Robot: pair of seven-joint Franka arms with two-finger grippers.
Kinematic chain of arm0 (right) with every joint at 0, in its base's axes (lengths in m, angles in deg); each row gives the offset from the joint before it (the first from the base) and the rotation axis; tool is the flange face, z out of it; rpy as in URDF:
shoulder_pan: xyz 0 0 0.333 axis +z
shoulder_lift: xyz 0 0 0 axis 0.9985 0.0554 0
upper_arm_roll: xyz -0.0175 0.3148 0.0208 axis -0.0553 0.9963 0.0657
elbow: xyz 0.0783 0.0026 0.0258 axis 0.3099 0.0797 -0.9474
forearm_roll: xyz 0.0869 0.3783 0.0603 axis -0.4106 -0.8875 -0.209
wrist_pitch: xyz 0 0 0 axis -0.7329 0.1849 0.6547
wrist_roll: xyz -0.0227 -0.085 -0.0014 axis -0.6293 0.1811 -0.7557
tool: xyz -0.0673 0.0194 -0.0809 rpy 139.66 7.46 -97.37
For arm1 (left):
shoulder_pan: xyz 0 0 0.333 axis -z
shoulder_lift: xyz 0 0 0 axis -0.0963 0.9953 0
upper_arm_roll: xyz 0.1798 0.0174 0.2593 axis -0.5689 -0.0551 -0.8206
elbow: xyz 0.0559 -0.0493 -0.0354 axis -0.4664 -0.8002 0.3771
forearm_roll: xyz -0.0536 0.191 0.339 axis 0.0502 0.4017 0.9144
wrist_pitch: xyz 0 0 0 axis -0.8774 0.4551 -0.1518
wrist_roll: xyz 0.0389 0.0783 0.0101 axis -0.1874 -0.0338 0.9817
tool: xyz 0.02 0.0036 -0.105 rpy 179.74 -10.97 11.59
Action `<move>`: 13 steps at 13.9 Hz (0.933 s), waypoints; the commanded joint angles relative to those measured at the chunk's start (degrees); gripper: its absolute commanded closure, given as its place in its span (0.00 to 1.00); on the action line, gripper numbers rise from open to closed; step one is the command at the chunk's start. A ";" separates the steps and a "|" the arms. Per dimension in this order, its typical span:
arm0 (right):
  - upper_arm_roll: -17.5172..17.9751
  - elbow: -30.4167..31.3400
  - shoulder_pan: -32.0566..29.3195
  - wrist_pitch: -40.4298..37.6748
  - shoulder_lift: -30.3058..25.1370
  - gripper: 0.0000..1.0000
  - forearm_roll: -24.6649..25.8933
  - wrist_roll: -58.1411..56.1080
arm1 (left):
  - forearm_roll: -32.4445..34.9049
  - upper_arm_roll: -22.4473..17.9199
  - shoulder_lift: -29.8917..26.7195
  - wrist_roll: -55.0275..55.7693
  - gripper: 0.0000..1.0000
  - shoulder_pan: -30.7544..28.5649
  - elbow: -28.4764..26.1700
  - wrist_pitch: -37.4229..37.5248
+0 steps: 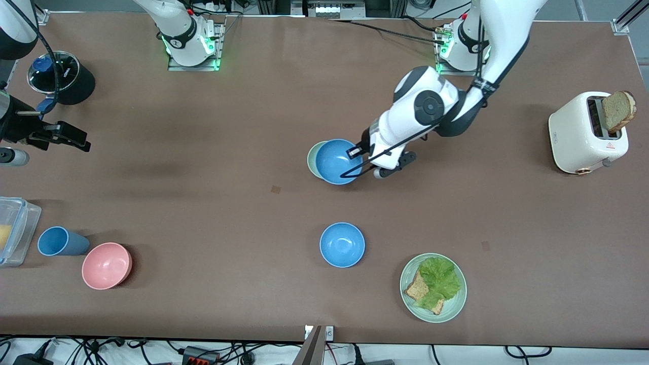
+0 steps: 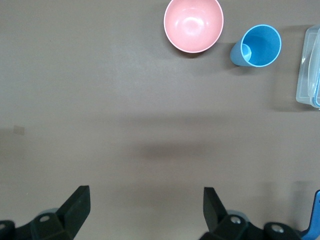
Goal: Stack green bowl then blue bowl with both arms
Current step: 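Carry the blue bowl over the green bowl and lower it inside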
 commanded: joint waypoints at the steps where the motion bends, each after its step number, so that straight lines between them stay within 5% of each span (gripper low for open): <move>1: 0.21 1.60 -0.52 0.29 -1.58 0.00 0.69 -1.05 | 0.21 -1.56 0.84 2.30 1.00 2.99 0.38 -2.29; 13: 0.30 1.51 -1.57 0.29 -1.40 0.00 0.69 -2.45 | 11.63 -3.59 3.74 4.68 0.98 6.96 -1.03 -2.21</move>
